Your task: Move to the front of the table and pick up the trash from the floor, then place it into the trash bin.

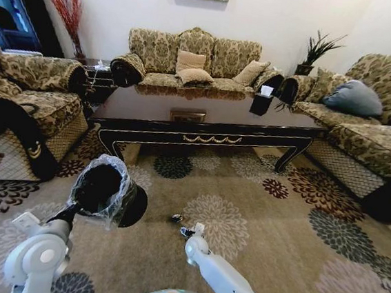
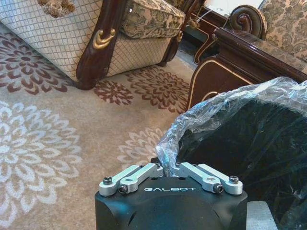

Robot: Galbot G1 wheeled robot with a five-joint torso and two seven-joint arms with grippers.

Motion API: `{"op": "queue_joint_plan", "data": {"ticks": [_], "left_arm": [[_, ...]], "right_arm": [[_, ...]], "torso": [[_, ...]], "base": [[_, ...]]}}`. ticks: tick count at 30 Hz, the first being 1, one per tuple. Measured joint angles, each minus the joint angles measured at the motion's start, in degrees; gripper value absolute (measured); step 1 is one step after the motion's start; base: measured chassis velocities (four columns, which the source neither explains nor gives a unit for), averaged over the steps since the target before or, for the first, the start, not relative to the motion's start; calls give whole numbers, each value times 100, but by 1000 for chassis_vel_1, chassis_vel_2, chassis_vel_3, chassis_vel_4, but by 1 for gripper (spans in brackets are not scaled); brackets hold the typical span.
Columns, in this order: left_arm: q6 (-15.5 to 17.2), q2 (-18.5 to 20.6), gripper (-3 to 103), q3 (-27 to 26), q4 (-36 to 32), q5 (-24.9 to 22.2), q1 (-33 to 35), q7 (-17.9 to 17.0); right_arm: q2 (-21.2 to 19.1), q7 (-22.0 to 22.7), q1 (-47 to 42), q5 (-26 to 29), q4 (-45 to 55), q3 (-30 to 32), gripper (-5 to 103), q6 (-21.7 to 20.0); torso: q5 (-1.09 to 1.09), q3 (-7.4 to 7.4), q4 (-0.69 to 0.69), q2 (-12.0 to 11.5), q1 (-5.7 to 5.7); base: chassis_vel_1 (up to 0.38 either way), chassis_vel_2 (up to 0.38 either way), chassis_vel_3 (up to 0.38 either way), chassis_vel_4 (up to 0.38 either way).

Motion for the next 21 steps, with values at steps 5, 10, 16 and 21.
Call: {"op": "queue_joint_plan", "data": {"ticks": [5, 10, 16, 21], "left_arm": [[2, 0, 4, 36, 35, 29, 1, 0], [2, 2, 4, 40, 68, 40, -1, 0], [1, 2, 4, 36, 94, 42, -6, 1], [0, -41, 4, 93, 103, 115, -7, 11]], "right_arm": [[74, -34, -22, -101, -115, -14, 100, 4], [152, -84, -24, -205, -262, -59, 98, 36], [152, -116, -25, -358, -364, -123, 77, 95], [91, -155, -48, -499, -322, -138, 55, 171]], "torso": [[0, 0, 0, 0, 0], [0, 0, 0, 0, 0], [0, 0, 0, 0, 0], [0, 0, 0, 0, 0]], "base": [[0, 0, 0, 0], [0, 0, 0, 0], [0, 0, 0, 0], [0, 0, 0, 0]]}}
